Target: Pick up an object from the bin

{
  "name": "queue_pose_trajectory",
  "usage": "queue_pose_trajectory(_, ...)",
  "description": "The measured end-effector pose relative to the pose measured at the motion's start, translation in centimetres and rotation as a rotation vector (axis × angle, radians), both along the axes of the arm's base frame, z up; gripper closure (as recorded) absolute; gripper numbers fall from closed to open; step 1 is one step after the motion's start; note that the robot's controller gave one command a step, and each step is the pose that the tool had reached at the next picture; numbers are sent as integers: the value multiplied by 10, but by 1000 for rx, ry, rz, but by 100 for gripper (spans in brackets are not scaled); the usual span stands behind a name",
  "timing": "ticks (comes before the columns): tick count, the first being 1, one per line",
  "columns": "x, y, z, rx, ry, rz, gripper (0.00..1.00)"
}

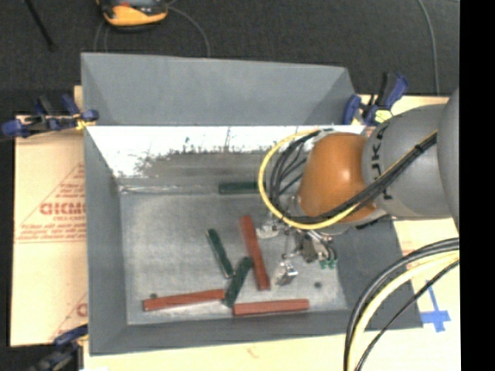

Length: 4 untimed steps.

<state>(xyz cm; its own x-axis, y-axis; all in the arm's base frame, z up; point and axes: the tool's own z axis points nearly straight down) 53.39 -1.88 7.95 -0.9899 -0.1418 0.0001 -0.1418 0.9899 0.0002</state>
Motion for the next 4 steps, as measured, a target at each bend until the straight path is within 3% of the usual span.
queue_pose_trajectory(1,-19,1,-1,-1,-5,167,0)
queue_pose_trajectory(2,-24,46,0,-12,-7,462,100)
queue_pose_trajectory(3,-24,46,0,-12,-6,462,100)
queue_pose_trajectory(4,33,80,226,-1,-3,585,100)
